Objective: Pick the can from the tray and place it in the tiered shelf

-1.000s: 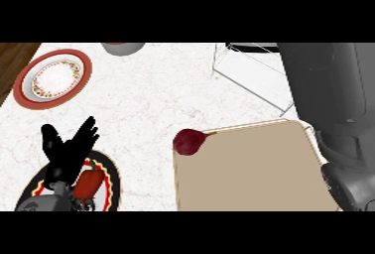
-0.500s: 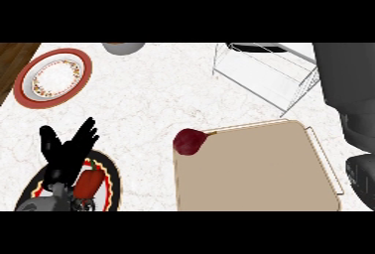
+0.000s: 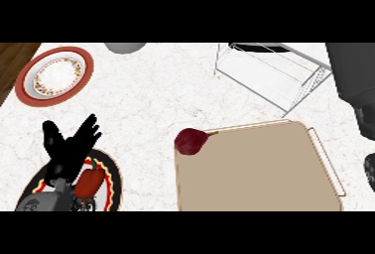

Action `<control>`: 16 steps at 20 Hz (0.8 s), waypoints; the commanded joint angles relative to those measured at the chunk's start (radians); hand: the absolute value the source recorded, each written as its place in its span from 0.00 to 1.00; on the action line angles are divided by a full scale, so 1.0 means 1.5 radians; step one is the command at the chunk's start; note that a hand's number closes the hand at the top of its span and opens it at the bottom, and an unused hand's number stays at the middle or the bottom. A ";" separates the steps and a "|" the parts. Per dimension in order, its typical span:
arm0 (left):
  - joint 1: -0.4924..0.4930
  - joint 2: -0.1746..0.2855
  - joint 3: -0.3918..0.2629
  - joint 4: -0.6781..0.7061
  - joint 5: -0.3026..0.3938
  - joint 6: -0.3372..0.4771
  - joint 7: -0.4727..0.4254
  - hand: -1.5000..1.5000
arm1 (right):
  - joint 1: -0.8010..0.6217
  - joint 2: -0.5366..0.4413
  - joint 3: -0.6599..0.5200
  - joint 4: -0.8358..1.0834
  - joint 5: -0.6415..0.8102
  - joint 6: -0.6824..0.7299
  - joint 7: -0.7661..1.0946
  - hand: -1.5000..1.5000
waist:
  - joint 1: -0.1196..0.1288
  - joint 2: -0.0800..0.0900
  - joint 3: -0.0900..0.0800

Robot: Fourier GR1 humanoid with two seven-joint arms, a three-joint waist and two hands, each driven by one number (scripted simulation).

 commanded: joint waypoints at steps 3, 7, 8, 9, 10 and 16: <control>-0.027 -0.013 0.003 0.027 -0.009 0.008 -0.004 0.50 | -0.002 -0.034 -0.013 0.048 -0.014 -0.042 -0.075 1.00 | -0.004 -0.001 -0.001; 0.019 0.005 0.007 -0.028 0.011 -0.024 0.009 0.50 | -0.018 -0.036 -0.027 0.089 -0.022 -0.087 -0.096 1.00 | 0.006 0.000 0.000; 0.018 -0.020 -0.006 0.014 -0.016 -0.002 -0.023 0.50 | -0.010 -0.030 -0.015 0.091 -0.019 -0.065 -0.100 1.00 | -0.001 -0.001 -0.001; 0.002 0.010 0.019 -0.014 0.013 -0.022 0.015 0.50 | -0.024 -0.027 -0.019 0.114 -0.015 -0.089 -0.096 1.00 | 0.006 0.001 -0.001; 0.012 -0.007 0.002 0.036 -0.012 -0.022 -0.029 0.50 | -0.045 -0.019 -0.012 0.114 -0.010 -0.071 -0.080 1.00 | 0.002 0.001 -0.001; 0.001 -0.035 -0.008 -0.002 -0.032 0.030 0.007 0.50 | -0.018 -0.027 0.001 0.121 -0.010 -0.039 -0.097 1.00 | -0.004 -0.002 -0.001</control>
